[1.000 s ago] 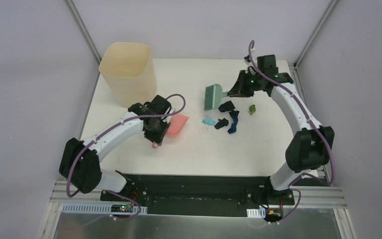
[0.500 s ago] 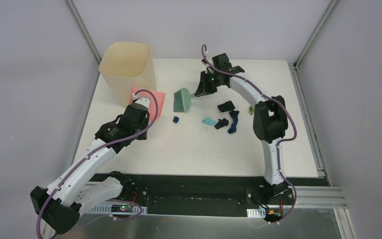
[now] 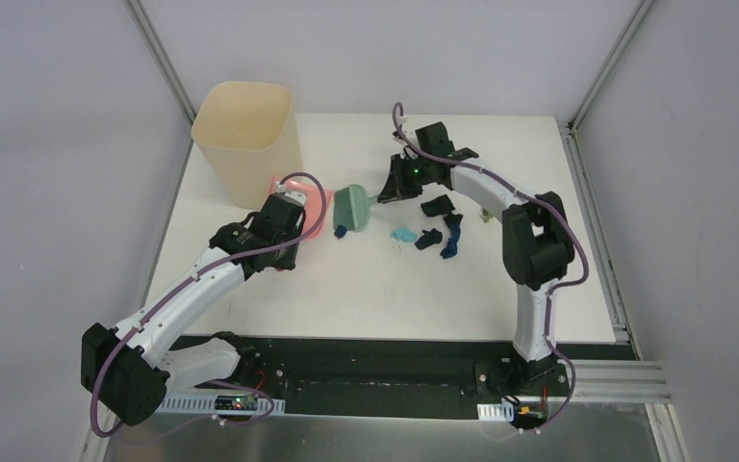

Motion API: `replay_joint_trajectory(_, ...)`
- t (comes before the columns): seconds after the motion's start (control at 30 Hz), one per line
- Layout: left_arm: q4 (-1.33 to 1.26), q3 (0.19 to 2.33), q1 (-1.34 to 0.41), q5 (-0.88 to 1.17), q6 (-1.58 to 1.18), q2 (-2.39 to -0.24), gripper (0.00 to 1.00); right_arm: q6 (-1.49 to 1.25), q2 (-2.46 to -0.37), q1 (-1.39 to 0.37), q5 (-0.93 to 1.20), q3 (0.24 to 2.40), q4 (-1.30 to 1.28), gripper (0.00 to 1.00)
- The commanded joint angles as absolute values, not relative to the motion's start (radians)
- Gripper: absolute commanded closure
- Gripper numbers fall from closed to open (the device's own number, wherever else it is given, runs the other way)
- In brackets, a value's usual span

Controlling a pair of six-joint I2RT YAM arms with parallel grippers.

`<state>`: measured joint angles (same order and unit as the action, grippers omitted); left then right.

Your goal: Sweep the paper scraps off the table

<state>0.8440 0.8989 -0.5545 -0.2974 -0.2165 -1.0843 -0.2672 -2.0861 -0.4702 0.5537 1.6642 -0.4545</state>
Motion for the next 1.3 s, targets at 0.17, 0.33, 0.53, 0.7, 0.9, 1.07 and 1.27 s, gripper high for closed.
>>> replay_joint_trajectory(0.17,0.807,0.926,-0.543,-0.260,-0.199,-1.065,1.00,-0.238,-1.741,-0.404,0.505,1.501,-0.657,0.51)
replay_joint_trajectory(0.33,0.807,0.930,-0.543,-0.258,-0.197,-1.065,1.00,-0.531,-1.716,-0.400,0.903,1.536,-0.593,1.00)
replay_joint_trajectory(0.53,0.806,0.921,-0.542,-0.298,-0.212,-1.013,1.00,-0.836,-1.804,-0.454,1.113,1.497,-0.283,1.00)
replay_joint_trajectory(0.7,0.802,0.910,-0.542,-0.345,-0.219,-0.971,1.00,-0.834,-1.904,-0.481,1.052,1.593,-0.348,1.00)
replay_joint_trajectory(0.9,0.805,0.912,-0.542,-0.350,-0.219,-0.989,1.00,-0.769,-2.002,-0.511,0.964,1.656,-0.459,1.00)
replay_joint_trajectory(1.07,0.805,0.913,-0.541,-0.345,-0.217,-0.997,1.00,-0.613,-1.995,-0.525,0.720,1.708,-0.681,1.00)
replay_joint_trajectory(1.27,0.804,0.914,-0.541,-0.340,-0.214,-1.006,1.00,-0.553,-1.949,-0.523,0.539,1.699,-0.768,1.00)
